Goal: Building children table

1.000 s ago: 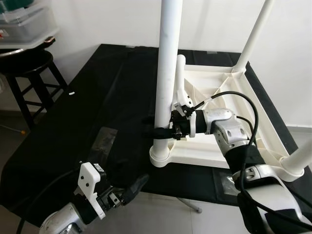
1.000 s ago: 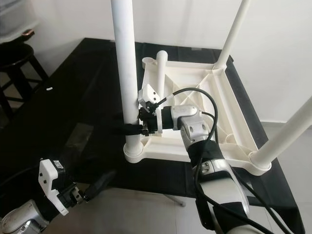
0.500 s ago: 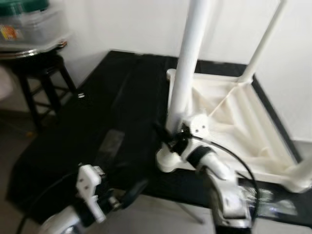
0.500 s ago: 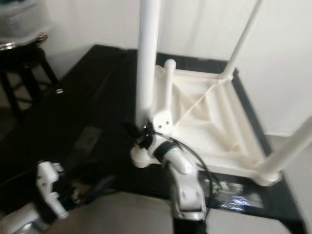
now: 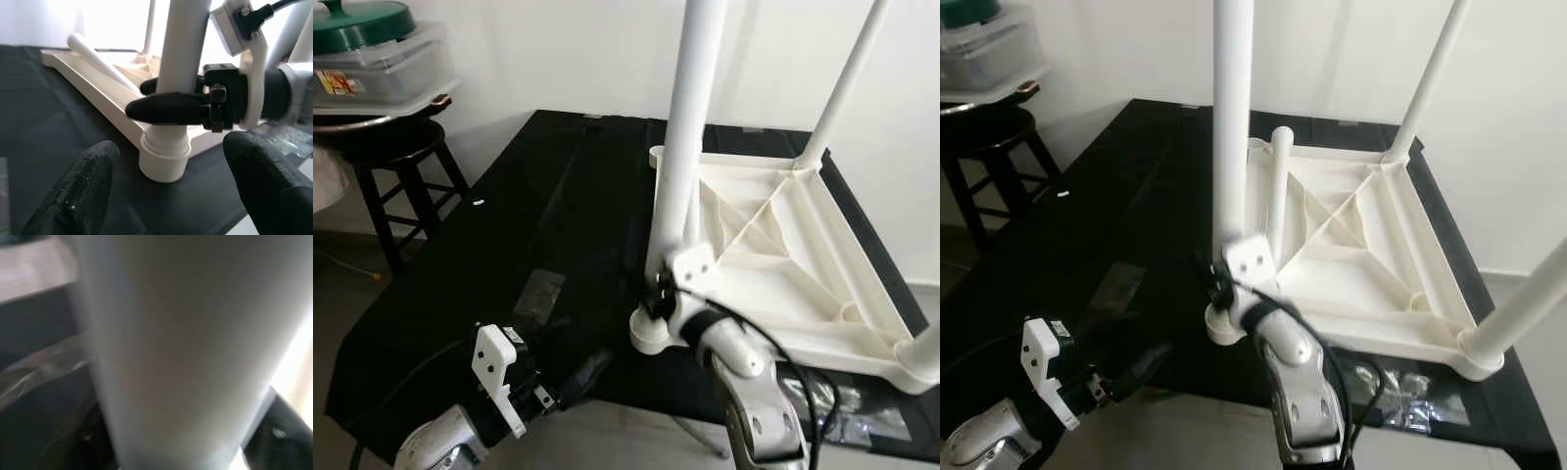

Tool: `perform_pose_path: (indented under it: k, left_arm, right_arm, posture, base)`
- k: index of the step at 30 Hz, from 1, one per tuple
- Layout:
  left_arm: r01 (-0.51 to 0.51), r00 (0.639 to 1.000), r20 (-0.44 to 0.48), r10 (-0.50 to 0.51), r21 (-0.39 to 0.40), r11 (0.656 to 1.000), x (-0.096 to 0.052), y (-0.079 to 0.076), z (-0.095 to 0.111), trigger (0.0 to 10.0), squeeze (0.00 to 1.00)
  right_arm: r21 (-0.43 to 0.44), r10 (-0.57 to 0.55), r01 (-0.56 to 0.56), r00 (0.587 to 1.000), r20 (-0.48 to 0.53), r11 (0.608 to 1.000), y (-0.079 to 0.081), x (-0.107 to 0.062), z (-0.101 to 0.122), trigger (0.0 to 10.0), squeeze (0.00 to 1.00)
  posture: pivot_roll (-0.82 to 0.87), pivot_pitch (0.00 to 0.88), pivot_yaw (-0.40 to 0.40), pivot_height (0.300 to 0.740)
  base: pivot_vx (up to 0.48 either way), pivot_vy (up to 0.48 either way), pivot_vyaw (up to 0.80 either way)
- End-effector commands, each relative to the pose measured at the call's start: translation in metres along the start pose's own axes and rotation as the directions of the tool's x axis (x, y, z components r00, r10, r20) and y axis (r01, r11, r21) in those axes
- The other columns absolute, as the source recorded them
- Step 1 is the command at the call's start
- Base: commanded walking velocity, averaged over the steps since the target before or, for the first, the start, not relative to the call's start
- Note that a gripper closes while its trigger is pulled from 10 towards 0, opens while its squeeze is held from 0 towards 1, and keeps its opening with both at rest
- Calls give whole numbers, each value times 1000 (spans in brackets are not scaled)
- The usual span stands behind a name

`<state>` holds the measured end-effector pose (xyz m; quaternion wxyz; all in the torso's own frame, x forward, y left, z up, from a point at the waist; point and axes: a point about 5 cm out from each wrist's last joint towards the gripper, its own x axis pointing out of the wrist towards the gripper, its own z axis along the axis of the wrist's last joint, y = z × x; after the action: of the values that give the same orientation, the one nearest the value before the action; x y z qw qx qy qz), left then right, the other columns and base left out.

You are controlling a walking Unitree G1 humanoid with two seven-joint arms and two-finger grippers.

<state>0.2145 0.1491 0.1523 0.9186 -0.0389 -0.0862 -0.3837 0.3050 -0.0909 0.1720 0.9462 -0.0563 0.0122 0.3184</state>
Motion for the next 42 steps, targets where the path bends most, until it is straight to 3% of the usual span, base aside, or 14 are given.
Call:
perform_pose_path:
  k: [1, 3, 11, 12, 13, 14, 16, 21, 22, 23, 27, 38, 41, 42]
  left_arm:
    - [3, 1000, -16, -3, -6, 1000, -1, -1, -5, 10000, 0]
    - [2, 1000, -13, -2, -7, 1000, 0, -2, -5, 10000, 0]
    - [0, 1000, -11, 0, -10, 1000, -1, -3, -4, 10000, 0]
    - [-1, 1000, -11, 1, -11, 1000, -2, -4, -4, 10000, 0]
    - [-2, 1000, -12, 2, -12, 1000, -3, -4, -3, 10000, 0]
    - [-2, 1000, -12, 2, -12, 1000, -3, -4, -3, 10000, 0]
    - [-3, 1000, -15, 3, -15, 1000, -5, -6, -3, 10000, 0]
    - [-3, 1000, -16, 3, -16, 1000, -5, -6, -3, 10000, 0]
    - [-3, 1000, -17, 3, -17, 1000, -5, -6, -3, 10000, 0]
    - [-2, 1000, -17, 2, -17, 1000, -5, -6, -3, 10000, 0]
    - [-2, 1000, -17, 1, -18, 1000, -5, -7, -2, 10000, 0]
    - [4, 1000, -21, -4, -18, 1000, -4, -5, -4, 10000, 0]
    - [2, 1000, -21, -2, -16, 1000, -5, -6, -4, 10000, 0]
    - [2, 1000, -21, -2, -16, 1000, -5, -6, -4, 10000, 0]
  right_arm:
    - [-45, 143, -139, 983, 113, 989, -6, 7, 27, 10000, 1000]
    - [-124, 306, -292, 946, 108, 948, -21, 9, 40, 10000, 1000]
    - [-185, 424, -410, 904, 45, 893, -45, 15, 53, 10000, 1000]
    - [-197, 463, -450, 886, 20, 871, -51, 18, 55, 10000, 114]
    - [-181, 494, -485, 870, 4, 856, -55, 22, 56, 10000, 0]
    - [-181, 494, -485, 870, 4, 856, -55, 22, 56, 10000, 0]
    - [-152, 598, -594, 801, -22, 790, -56, 25, 56, 10000, 0]
    - [-134, 618, -614, 786, -14, 778, -56, 27, 56, 10000, 0]
    - [-116, 625, -621, 781, -3, 775, -56, 27, 56, 3647, 0]
    - [-110, 639, -635, 769, 9, 765, -57, 27, 55, 0, 0]
    - [-103, 648, -643, 761, 27, 759, -58, 26, 55, 0, 0]
    - [-65, 561, -557, 823, 91, 828, -73, 21, 46, 0, 0]
    - [-71, 384, -380, 920, 73, 922, -79, 14, 39, 0, 0]
    - [-71, 384, -380, 920, 73, 922, -79, 14, 39, 0, 0]
  posture:
    - [-19, 123, -51, 740]
    - [-15, 127, -55, 740]
    - [-8, 135, -58, 740]
    - [-5, 137, -58, 740]
    - [6, 143, -57, 740]
    - [6, 143, -57, 740]
    - [14, 149, -56, 740]
    - [14, 151, -56, 740]
    - [14, 151, -56, 740]
    - [16, 152, -56, 740]
    - [16, 152, -56, 740]
    - [13, 137, -45, 740]
    - [14, 138, -57, 740]
    - [14, 138, -57, 740]
  base:
    - [0, 0, 0]
    - [0, 0, 0]
    - [0, 0, 0]
    - [0, 0, 0]
    - [0, 0, 0]
    - [0, 0, 0]
    - [0, 0, 0]
    - [0, 0, 0]
    - [0, 0, 0]
    - [0, 0, 0]
    - [0, 0, 0]
    - [0, 0, 0]
    - [0, 0, 0]
    - [0, 0, 0]
